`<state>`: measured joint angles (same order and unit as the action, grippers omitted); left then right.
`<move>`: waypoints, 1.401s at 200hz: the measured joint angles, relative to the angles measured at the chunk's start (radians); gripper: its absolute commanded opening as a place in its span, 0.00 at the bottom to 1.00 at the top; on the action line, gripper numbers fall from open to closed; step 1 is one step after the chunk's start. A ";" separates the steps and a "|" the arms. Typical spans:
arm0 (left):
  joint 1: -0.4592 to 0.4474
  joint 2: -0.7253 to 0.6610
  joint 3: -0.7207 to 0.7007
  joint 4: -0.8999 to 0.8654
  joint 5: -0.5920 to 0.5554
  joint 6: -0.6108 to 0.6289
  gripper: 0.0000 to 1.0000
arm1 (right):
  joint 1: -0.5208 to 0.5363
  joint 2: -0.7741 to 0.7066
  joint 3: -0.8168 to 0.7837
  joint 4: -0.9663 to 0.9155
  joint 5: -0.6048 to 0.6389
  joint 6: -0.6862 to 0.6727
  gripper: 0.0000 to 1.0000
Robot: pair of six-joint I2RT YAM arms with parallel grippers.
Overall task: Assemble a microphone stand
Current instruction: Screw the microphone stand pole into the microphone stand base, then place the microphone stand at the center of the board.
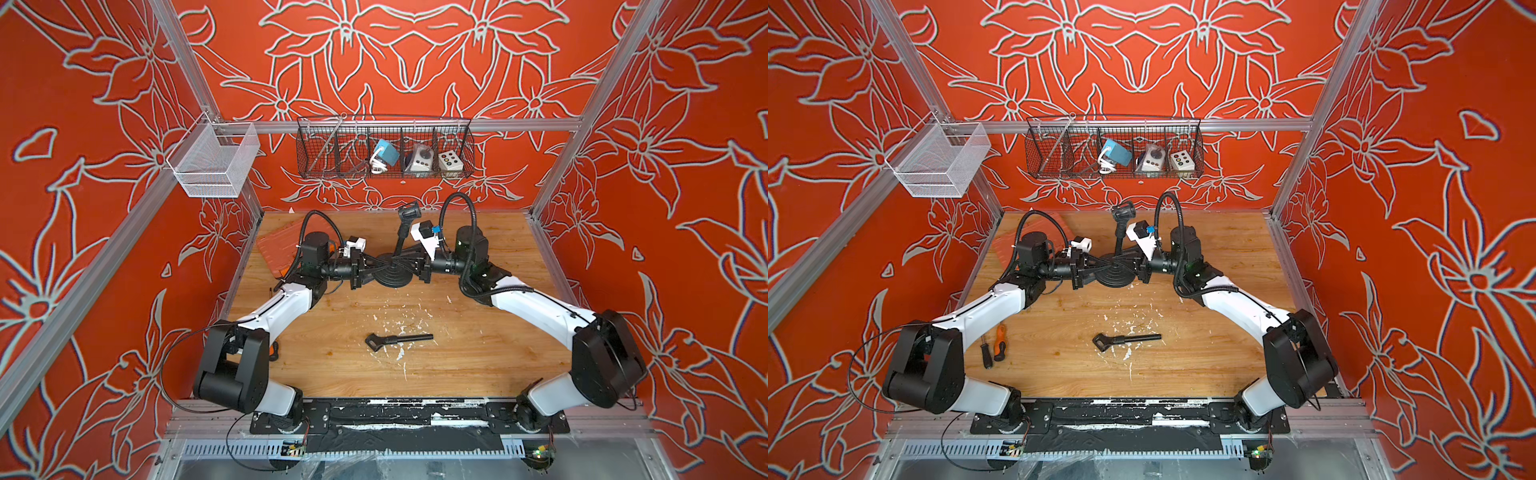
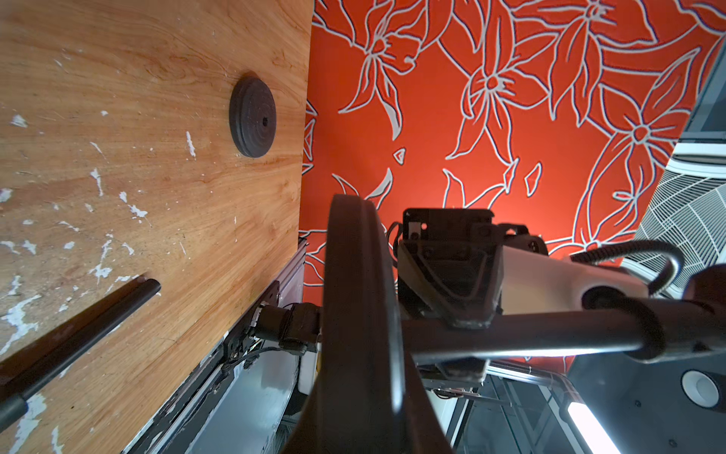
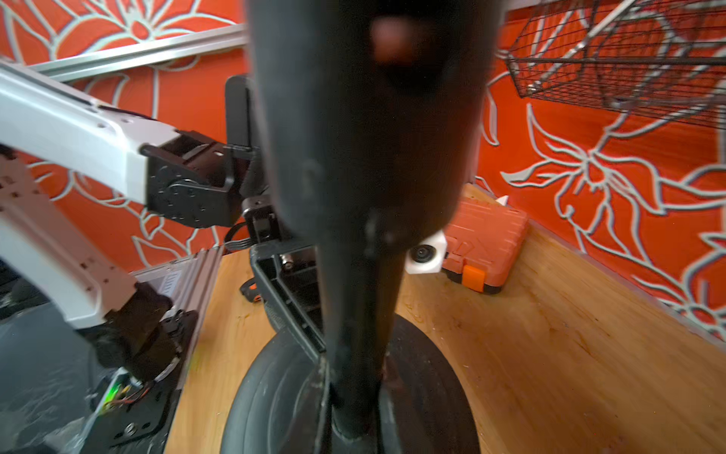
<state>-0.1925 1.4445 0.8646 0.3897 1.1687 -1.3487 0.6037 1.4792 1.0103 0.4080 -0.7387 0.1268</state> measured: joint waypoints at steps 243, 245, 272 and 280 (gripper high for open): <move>0.067 0.071 0.236 -0.287 -0.251 0.344 0.00 | -0.058 -0.329 -0.224 -0.254 0.490 0.104 0.75; 0.067 0.071 0.246 -0.304 -0.264 0.362 0.00 | -0.060 -0.330 -0.227 -0.256 0.491 0.104 0.75; 0.066 0.066 0.344 -0.447 -0.421 0.578 0.00 | -0.077 -0.338 -0.261 -0.285 0.510 0.104 0.75; 0.066 0.064 0.360 -0.480 -0.466 0.634 0.00 | -0.082 -0.341 -0.268 -0.294 0.515 0.104 0.75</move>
<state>-0.1268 1.5082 1.2251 -0.0902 0.7029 -0.7147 0.5220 1.1381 0.7422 0.1135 -0.2241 0.2310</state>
